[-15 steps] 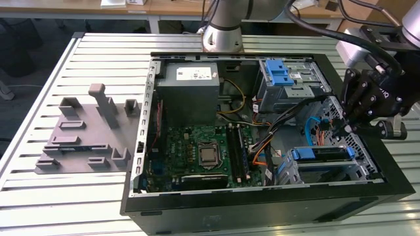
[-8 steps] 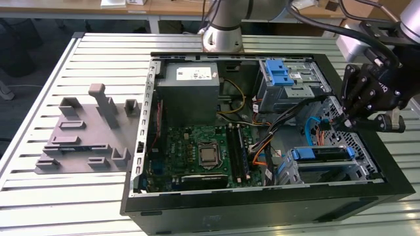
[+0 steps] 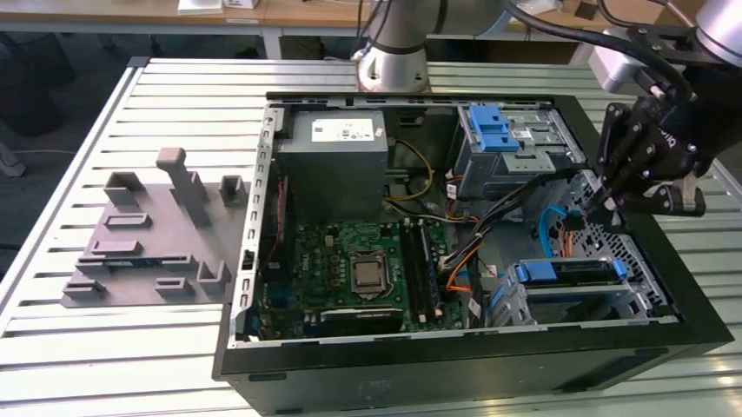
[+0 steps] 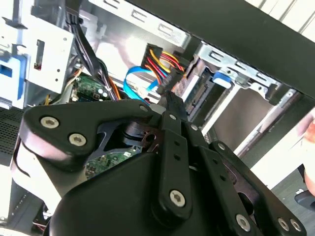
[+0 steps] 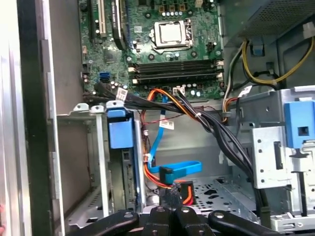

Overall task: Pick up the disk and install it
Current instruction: 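Insert the first disk wire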

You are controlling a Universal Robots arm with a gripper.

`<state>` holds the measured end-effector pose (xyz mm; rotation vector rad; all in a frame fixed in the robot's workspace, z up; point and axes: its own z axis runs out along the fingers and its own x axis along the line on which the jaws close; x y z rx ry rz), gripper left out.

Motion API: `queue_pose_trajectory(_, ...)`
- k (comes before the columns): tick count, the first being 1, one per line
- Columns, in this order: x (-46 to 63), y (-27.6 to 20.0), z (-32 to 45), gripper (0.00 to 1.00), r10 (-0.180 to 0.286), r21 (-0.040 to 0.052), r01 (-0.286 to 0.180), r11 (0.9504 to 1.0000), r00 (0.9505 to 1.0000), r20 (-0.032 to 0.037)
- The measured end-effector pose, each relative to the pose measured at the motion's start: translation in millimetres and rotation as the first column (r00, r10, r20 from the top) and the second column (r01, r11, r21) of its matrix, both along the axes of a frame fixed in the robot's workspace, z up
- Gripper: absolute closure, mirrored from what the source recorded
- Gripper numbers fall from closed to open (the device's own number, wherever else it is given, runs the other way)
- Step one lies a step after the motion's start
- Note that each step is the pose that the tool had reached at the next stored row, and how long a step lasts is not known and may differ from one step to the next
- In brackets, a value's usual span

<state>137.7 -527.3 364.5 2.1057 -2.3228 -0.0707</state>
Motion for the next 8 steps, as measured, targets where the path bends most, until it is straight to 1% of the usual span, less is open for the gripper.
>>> queue_pose_trajectory(4, 3.9, 4.9, -0.2, 0.89, -0.007, -0.0001, 0.007, 1.0, 1.0, -0.0004)
queue_pose_trajectory(5, 4.4, 6.3, -0.2, 0.83, -0.009, -0.0004, 0.009, 1.0, 1.0, -0.0005)
queue_pose_trajectory(6, 4.6, 7.7, -0.3, 0.83, -0.011, -0.001, 0.011, 0.9999, 0.9999, -0.0005)
queue_pose_trajectory(8, 4.7, 10.4, -0.7, 0.81, -0.014, -0.0053, 0.014, 0.9999, 0.9999, -0.0005)
